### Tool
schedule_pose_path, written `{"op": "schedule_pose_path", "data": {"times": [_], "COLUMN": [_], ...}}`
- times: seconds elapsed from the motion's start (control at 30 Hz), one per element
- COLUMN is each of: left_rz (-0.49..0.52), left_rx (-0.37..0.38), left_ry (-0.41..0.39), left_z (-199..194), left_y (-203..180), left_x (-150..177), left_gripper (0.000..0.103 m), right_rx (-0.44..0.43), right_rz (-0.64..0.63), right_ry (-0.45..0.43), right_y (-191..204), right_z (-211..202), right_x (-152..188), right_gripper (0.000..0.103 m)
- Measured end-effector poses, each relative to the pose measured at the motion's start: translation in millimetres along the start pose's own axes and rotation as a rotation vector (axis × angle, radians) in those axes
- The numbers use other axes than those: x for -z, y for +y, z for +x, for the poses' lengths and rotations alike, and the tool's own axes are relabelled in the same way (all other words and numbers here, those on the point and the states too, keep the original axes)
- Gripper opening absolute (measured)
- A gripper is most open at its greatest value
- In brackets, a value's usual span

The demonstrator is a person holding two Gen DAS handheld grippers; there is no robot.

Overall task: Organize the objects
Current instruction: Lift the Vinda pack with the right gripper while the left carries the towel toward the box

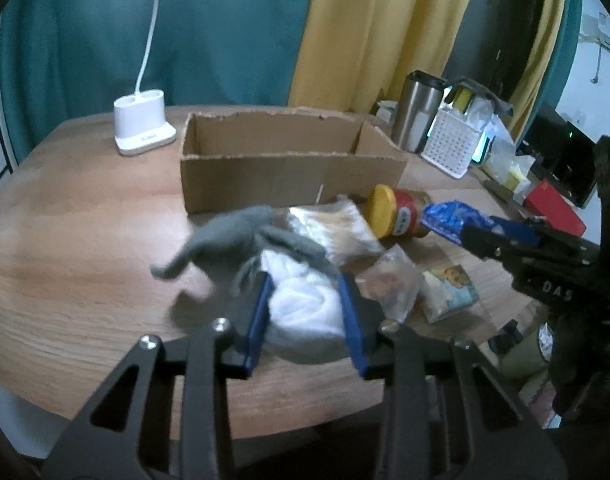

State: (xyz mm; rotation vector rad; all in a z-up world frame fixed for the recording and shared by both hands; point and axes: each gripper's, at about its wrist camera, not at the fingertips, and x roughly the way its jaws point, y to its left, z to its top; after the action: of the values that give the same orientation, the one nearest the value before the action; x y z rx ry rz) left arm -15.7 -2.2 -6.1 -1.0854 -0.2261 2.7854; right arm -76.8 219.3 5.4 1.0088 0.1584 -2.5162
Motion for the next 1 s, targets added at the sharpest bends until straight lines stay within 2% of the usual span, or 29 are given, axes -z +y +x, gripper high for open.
{"op": "schedule_pose_path", "data": {"times": [0.27, 0.6, 1.0], "left_rz": [-0.005, 0.008, 0.011], "left_rx": [0.006, 0.007, 0.003], "left_ry": [-0.034, -0.115, -0.159], "left_z": [-12.8, -40.4, -53.3], "left_y": [2.3, -0.2, -1.8], "left_x": [-8.4, -26.9, -53.0], "left_gripper": [0.035, 0.035, 0.035], "right_rx": [-0.002, -0.007, -0.013], "right_rz": [-0.004, -0.012, -0.018], "right_ry": [-0.026, -0.05, -0.081], "right_y": [0.4, 3.9, 6.1], "right_z": [-10.7, -19.5, -27.3], "right_x": [-4.7, -13.8, -34.9], "right_gripper": [0.052, 0.052, 0.052]}}
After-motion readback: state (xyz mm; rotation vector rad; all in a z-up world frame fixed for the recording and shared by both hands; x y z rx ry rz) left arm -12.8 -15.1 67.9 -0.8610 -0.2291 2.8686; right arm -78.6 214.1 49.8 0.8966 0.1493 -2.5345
